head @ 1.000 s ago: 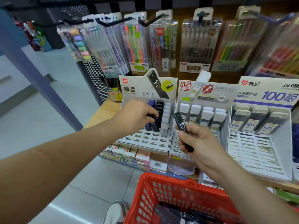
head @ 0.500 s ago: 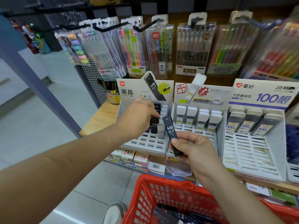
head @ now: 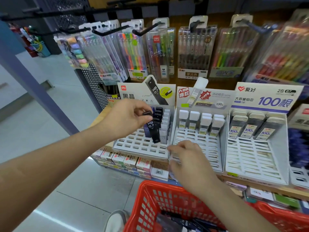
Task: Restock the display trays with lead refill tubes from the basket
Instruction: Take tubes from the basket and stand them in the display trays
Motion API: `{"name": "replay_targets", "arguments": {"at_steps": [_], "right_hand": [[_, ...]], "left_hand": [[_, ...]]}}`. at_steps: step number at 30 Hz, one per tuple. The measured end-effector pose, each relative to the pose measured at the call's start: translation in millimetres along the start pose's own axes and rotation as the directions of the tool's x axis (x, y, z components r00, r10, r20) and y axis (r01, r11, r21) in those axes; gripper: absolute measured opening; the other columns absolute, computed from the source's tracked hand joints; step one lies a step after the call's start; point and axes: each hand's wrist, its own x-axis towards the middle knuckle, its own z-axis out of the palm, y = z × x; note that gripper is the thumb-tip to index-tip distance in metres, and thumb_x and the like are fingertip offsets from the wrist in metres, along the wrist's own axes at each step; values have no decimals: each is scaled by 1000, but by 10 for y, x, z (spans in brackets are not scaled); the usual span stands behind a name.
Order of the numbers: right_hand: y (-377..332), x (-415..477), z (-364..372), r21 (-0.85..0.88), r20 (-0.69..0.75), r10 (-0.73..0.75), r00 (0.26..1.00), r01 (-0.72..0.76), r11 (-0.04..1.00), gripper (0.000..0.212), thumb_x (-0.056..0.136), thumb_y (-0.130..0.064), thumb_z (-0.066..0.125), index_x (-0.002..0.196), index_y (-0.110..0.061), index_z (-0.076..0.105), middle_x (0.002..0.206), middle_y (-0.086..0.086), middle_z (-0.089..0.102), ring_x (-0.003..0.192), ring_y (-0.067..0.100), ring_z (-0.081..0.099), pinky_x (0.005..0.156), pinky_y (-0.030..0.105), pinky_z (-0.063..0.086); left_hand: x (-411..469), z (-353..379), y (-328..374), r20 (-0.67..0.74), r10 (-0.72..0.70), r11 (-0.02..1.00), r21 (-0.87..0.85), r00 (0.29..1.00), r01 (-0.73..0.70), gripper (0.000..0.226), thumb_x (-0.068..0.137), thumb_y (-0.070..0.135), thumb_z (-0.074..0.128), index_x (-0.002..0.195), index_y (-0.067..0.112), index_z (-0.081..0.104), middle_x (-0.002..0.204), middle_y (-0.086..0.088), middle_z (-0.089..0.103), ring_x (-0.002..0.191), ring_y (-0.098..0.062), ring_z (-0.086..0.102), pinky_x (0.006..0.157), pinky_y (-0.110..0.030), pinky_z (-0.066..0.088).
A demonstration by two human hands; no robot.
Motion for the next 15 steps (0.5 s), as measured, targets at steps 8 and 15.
{"name": "replay_targets", "arguments": {"at_steps": [8,15], "right_hand": [[-9,-45,119,-363,161,-73,984,128,923,54,101,-24,44,152,-22,29,159,8,20,146,28,15,117,44,22],[72,-38,185,-300,142,-87,986,127,945,54,101,-22,45,152,-27,31,160,7,21,147,26,20,119,40,27]], "left_hand": [[-111,198,-192,37,87,980,175,995,-93,15,86,24,69,101,22,71,84,9,70,72,-3,62,75,-26,53],[-120,244,-201,123,157,948,260,980,-185,22,89,25,65,110,20,71,85,0,73,54,1,49,58,-8,35]]}}
